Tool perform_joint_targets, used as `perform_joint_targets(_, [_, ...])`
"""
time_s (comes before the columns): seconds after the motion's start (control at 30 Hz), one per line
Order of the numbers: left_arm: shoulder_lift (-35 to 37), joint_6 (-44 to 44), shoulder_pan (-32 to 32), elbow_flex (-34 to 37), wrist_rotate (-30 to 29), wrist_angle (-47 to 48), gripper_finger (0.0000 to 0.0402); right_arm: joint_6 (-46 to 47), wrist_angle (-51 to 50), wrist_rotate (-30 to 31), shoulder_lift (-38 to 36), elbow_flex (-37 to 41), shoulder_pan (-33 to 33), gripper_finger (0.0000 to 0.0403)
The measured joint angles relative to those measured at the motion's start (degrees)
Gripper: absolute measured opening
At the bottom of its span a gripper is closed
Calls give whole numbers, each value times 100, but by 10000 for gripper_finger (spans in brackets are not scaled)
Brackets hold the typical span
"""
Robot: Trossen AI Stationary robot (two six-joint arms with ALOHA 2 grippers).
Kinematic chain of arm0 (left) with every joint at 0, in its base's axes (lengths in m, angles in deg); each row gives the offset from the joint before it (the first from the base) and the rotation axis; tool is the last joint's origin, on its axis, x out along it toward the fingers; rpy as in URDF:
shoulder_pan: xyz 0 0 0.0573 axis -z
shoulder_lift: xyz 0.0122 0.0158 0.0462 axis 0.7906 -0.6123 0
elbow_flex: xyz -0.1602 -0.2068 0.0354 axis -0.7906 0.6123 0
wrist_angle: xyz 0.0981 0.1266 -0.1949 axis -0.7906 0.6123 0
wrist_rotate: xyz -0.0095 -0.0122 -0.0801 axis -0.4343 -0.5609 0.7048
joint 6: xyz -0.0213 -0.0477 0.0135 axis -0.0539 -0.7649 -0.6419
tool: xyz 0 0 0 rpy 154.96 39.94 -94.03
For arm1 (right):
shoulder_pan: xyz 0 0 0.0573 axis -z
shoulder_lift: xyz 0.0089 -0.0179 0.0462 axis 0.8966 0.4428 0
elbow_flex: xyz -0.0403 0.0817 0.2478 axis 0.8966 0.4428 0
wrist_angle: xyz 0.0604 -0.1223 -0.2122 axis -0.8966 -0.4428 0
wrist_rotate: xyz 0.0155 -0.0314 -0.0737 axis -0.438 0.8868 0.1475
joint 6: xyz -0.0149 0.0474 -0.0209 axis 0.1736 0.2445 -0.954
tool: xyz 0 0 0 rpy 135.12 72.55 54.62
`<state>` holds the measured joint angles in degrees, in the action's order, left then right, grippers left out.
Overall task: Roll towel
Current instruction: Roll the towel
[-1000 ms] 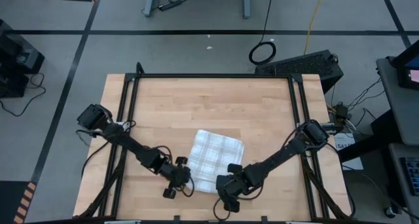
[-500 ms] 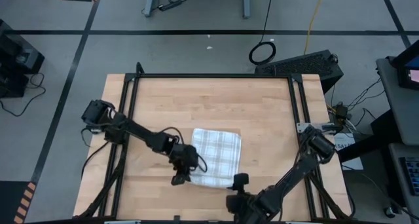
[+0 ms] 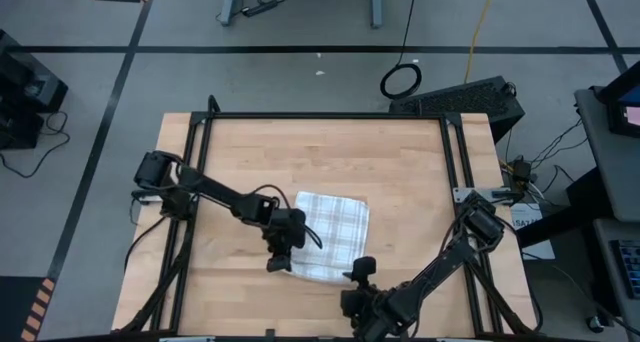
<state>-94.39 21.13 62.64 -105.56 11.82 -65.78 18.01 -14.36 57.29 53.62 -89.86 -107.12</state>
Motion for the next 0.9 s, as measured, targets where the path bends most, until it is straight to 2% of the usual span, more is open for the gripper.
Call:
perform_joint_targets(0.1, [-165,-112,-37,-3,68,-45,31,75,-27,-298,44,-2,79,235])
perform_joint_targets(0.33, [-280,-113,-60,-11,96,-181,34,305,-91,-374,336,-2,226,235])
perform_joint_targets(0.43, [-280,-116,-68,-11,84,-185,34,462,-100,-654,367,-30,311,226])
perform_joint_targets(0.53, [-280,-242,-68,-11,30,-248,35,767,-129,-833,359,-28,358,191])
perform_joint_targets(0.63, [-274,-232,-68,-4,-21,-360,36,911,-147,-1067,311,-24,383,138])
perform_joint_targets(0.8, [148,80,-72,13,-167,-184,58,1097,-167,-1404,280,-20,419,45])
perform_joint_targets(0.9, [603,375,-50,4,-163,-122,81,1354,-167,-1439,270,-17,436,14])
